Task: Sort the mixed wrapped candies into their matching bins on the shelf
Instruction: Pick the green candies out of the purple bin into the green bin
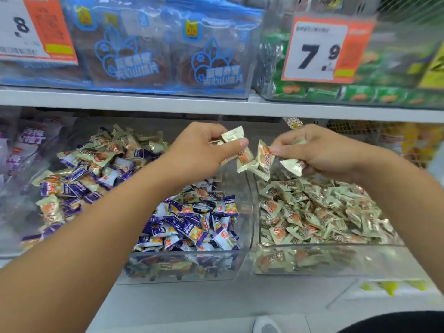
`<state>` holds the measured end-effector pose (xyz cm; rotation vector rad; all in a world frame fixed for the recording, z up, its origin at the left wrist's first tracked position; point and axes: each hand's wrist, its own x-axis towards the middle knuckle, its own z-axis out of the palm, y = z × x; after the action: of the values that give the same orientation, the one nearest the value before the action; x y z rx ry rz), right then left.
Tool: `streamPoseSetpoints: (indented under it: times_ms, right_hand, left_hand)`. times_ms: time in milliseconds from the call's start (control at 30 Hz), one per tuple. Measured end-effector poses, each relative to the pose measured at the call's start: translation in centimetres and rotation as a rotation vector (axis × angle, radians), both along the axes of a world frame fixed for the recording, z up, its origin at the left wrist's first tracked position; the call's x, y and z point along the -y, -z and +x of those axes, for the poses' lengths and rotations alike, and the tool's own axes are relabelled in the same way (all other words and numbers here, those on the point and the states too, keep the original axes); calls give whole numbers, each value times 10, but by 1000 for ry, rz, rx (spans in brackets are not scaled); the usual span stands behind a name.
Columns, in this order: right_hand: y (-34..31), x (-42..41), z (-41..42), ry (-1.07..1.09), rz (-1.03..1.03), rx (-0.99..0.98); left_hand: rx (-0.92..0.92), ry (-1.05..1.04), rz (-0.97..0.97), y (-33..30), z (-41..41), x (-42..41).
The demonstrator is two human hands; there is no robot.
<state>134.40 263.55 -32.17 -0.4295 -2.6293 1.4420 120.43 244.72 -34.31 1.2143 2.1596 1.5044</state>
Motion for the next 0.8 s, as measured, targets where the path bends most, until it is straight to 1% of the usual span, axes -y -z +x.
streamPoseSetpoints:
  times_ms: [67,133,200,267,367,400,533,633,700,767,800]
  right_hand:
    - [8,-21,14,58,-158,79]
    - [16,-35,24,96,-212,161]
    - [21,-45,32,144,-223,220]
    - [26,-55,36,199,-239,232]
    - [31,-65,42,278,-235,245]
    - [33,-67,44,308,-224,260]
    - [35,-66,46,349,-191,299]
    - [32,-66,45,344,-210,271]
    - [31,-68,44,333,-144,266]
    - [28,-63,42,276,57,254]
    - [26,-57,40,220,169,217]
  left_hand:
    - [32,42,-4,-2,13,-15]
    - [35,73,-24,-3,25,-30]
    - [-3,80,-39,-2,35,-46]
    - [-65,72,-46,0,41,-59]
    - [-296,28,-81,1,49,-74]
    - [-339,23,-82,1,51,-78]
    - [-304,70,-74,7,53,-92]
    - [-314,195,-197,10,54,-95]
    - [-264,293,-258,7,53,-95]
    - [-257,309,-218,4,48,-93]
    - [-306,269,-183,4,43,-90]
